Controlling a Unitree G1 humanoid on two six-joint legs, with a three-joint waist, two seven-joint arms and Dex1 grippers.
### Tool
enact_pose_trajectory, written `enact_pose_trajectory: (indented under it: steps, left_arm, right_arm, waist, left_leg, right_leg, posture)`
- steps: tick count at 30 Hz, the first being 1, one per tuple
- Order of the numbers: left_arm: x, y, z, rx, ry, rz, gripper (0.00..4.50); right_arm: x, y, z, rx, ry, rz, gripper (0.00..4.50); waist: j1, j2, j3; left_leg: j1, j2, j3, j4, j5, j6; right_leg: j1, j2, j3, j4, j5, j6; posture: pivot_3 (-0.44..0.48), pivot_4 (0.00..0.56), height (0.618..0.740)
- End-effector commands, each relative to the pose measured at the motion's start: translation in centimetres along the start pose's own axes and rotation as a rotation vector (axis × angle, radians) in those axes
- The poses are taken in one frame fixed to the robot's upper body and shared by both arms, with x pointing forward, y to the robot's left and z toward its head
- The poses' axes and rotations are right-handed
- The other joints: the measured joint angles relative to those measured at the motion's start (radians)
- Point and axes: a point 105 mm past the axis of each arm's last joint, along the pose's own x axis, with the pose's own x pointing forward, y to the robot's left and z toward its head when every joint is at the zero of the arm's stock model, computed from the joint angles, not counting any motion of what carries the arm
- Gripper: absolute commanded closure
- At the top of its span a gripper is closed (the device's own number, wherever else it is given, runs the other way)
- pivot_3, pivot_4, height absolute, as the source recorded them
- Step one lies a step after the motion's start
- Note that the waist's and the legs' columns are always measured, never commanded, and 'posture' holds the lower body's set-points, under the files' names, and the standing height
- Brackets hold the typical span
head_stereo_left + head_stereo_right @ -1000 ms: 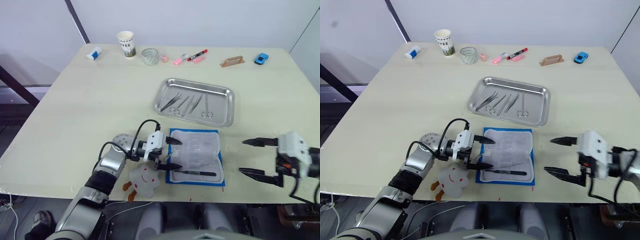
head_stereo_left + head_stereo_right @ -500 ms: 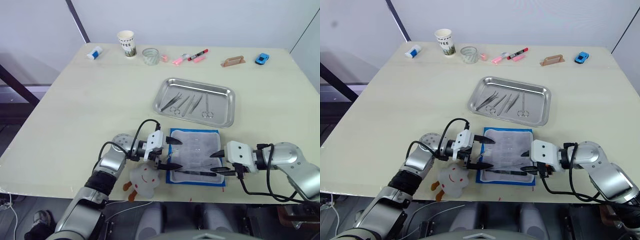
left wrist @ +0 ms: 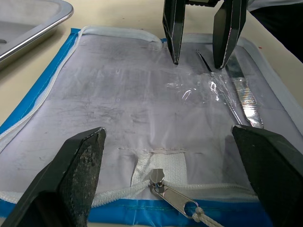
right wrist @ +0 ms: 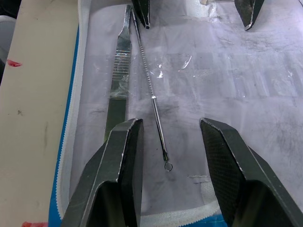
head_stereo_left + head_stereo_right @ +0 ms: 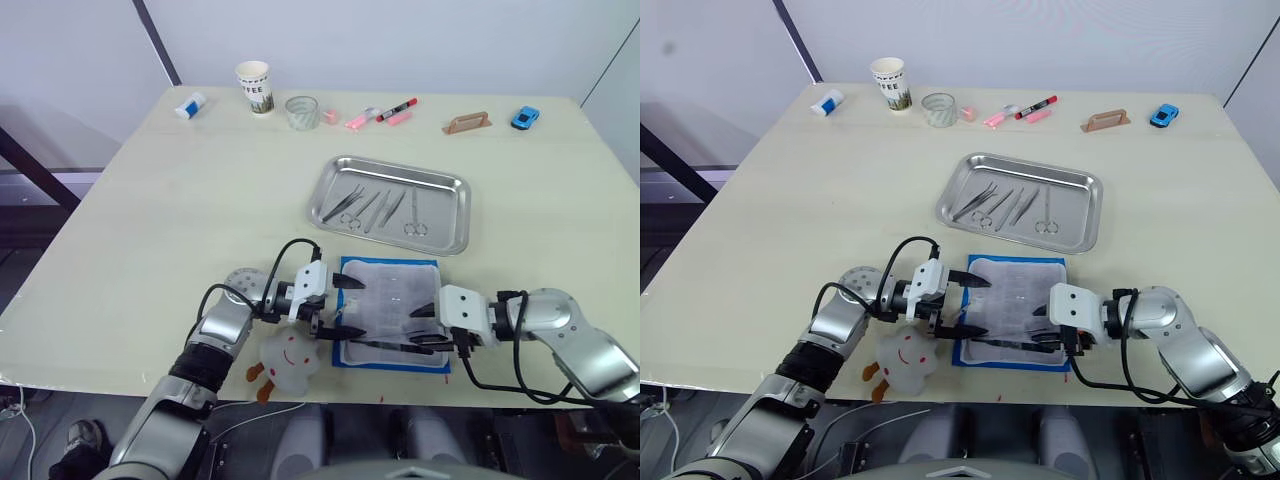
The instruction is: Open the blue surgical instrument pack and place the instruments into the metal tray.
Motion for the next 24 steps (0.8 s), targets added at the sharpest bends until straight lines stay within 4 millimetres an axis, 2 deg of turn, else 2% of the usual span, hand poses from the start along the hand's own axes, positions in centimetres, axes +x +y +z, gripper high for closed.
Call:
enact_pose_trajectory:
  steps: [1, 8, 11, 12, 14, 18, 24]
  left_arm:
    - [-0.1, -0.7, -1.9, -0.069, 0.060, -0.011, 0.00]
    - [0.0, -0.8, -1.9, -0.070, 0.058, -0.011, 0.00]
    - [0.1, -0.8, -1.9, -0.070, 0.058, -0.011, 0.00]
    - [0.1, -0.8, -1.8, -0.070, 0.057, -0.011, 0.00]
    - [0.2, -0.7, -1.8, -0.070, 0.056, -0.010, 0.00]
    - [0.2, -0.7, -1.7, -0.069, 0.056, -0.008, 0.00]
    - [0.3, -0.6, -1.5, -0.069, 0.053, -0.004, 0.00]
  right_arm:
    - [0.1, -0.2, 0.5, -0.023, -0.018, -0.011, 2.35]
    - [0.3, 0.0, 0.0, -0.002, -0.008, -0.007, 2.35]
    - [0.4, 0.1, -0.3, 0.012, 0.000, -0.007, 3.19]
    - [0.4, 0.2, -0.5, 0.017, 0.004, -0.004, 3.89]
    - [0.4, 0.3, -0.9, 0.026, 0.014, 0.001, 4.28]
    - [0.4, 0.3, -1.2, 0.027, 0.021, 0.000, 4.28]
    - [0.1, 0.2, -0.5, 0.010, 0.011, 0.004, 4.28]
  waist:
    - [0.000, 0.000, 0.000]
    - [0.000, 0.000, 0.000]
    - [0.000, 0.000, 0.000]
    - [0.000, 0.000, 0.000]
    - [0.000, 0.000, 0.000]
    - [0.000, 0.000, -0.001]
    - [0.000, 0.000, -0.001]
  left_leg:
    - [0.000, 0.000, 0.000, 0.000, 0.000, 0.000]
    - [0.000, 0.000, 0.000, 0.000, 0.000, 0.000]
    - [0.000, 0.000, 0.000, 0.000, 0.000, 0.000]
    - [0.000, 0.000, 0.000, 0.000, 0.000, 0.000]
    - [0.000, 0.000, 0.000, 0.000, 0.000, 0.000]
    - [0.001, 0.000, 0.000, 0.000, 0.000, 0.000]
    - [0.001, 0.000, 0.000, 0.000, 0.000, 0.000]
  right_leg:
    - [0.000, 0.000, 0.000, 0.000, 0.000, 0.000]
    - [0.000, 0.000, 0.000, 0.000, 0.000, 0.000]
    - [0.000, 0.000, 0.000, 0.000, 0.000, 0.000]
    - [0.000, 0.000, 0.000, 0.000, 0.000, 0.000]
    - [0.000, 0.000, 0.000, 0.001, 0.000, 0.000]
    - [0.000, 0.000, 0.000, 0.001, 0.000, 0.000]
    - [0.000, 0.000, 0.000, 0.001, 0.000, 0.000]
  posture:
    - [0.000, 0.150, 0.740]
    - [0.000, 0.150, 0.740]
    - [0.000, 0.150, 0.740]
    - [0.000, 0.150, 0.740]
    - [0.000, 0.150, 0.740]
    - [0.000, 0.150, 0.740]
    - [0.000, 0.150, 0.740]
